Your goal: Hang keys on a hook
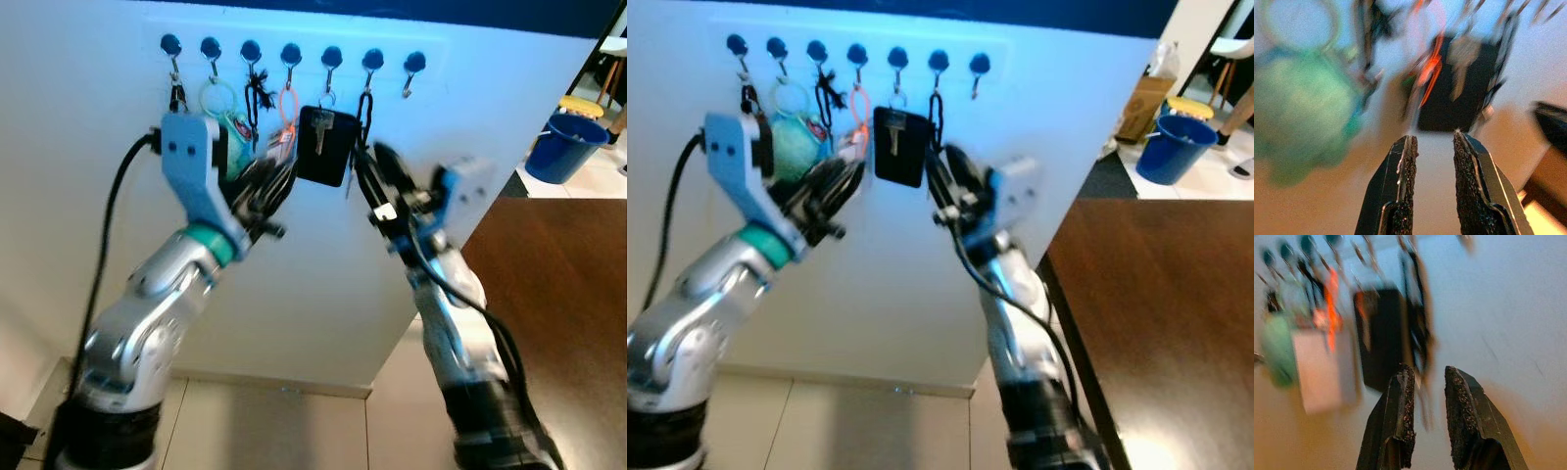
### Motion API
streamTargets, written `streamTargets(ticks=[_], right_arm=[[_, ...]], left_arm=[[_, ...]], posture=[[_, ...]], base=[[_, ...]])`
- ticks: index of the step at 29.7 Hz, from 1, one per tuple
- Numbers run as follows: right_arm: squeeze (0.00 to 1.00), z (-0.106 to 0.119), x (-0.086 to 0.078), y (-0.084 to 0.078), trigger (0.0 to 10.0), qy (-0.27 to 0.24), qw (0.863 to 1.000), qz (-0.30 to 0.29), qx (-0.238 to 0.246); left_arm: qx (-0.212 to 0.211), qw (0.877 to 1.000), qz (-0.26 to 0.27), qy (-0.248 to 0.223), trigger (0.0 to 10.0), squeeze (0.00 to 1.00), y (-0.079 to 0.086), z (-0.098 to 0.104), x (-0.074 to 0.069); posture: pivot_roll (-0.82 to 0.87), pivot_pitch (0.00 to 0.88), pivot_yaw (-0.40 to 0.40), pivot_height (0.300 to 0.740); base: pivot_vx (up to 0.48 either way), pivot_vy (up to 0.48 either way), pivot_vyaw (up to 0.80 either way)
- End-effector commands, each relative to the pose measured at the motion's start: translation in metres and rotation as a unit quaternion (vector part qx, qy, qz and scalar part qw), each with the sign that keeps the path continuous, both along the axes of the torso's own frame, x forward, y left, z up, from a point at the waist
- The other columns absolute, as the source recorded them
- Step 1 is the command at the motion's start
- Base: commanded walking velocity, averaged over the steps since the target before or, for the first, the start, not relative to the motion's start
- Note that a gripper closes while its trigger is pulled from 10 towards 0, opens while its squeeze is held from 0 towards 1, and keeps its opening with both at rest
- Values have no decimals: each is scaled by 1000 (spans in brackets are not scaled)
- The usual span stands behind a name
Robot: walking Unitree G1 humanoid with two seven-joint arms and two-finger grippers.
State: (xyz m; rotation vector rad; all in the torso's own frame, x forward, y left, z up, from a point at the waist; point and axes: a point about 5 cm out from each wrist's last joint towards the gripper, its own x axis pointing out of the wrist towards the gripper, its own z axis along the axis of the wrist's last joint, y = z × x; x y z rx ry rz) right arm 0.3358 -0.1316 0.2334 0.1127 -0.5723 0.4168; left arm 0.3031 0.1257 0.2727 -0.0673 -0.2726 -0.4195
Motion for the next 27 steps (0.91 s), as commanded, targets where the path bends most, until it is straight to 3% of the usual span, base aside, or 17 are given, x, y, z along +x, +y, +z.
streamTargets(ticks=[1, 2, 6, 7, 10, 12, 16, 17, 22, 26, 27], right_arm=[[0, 2, -3, -2, 10000, -5, 1000, -5, 2], [0, -6, -5, -7, 10000, 6, 1000, -25, -10], [0, -17, -5, -16, 10000, 24, 997, -65, -21], [0, -23, -3, -25, 10000, 26, 992, -118, -48], [0, -23, -5, -28, 10000, 28, 989, -130, -62], [0, -26, -3, -37, 10000, 47, 982, -171, -62], [0, -44, 0, -42, 10000, 95, 975, -194, -47], [0, -55, 1, -43, 10000, 128, 972, -194, -32], [0, -83, -2, -32, 10000, 184, 965, -167, -78], [0, -92, -6, -22, 10000, 198, 965, -149, -88], [0, -98, -8, -18, 10000, 204, 963, -147, -95]], left_arm=[[20, 1000, 3, -13, 10000, 0, -2, 0, -5], [51, 998, 34, -7, 10000, 0, 5, -7, -3], [92, 992, 88, 11, 10000, 0, 18, -21, 0], [126, 983, 134, 15, 10000, 0, 29, -32, 2], [142, 978, 149, 22, 10000, 0, 34, -37, 2], [165, 971, 168, 38, 10000, 0, 41, -49, 0], [165, 965, 193, 67, 10000, 0, 50, -67, 0], [161, 964, 199, 78, 10000, 0, 51, -74, -3], [85, 961, 227, 134, 10000, 0, 57, -97, -15], [102, 952, 262, 122, 10000, 0, 61, -102, -14], [125, 948, 271, 109, 10000, 0, 62, -105, -13]], posture=[[88, 136, 71, 740], [81, 134, 68, 740], [78, 129, 66, 740], [79, 123, 62, 740], [80, 121, 59, 740], [81, 113, 52, 740], [67, 100, 52, 740], [76, 96, 49, 740], [70, 94, 53, 740], [63, 91, 52, 740], [58, 87, 52, 740]], base=[[0, 0, 0], [0, 0, 0], [0, 0, 0], [0, 0, 0], [0, 0, 0], [0, 0, 0], [0, 0, 0], [0, 0, 0], [0, 0, 0], [0, 0, 0], [0, 0, 0]])
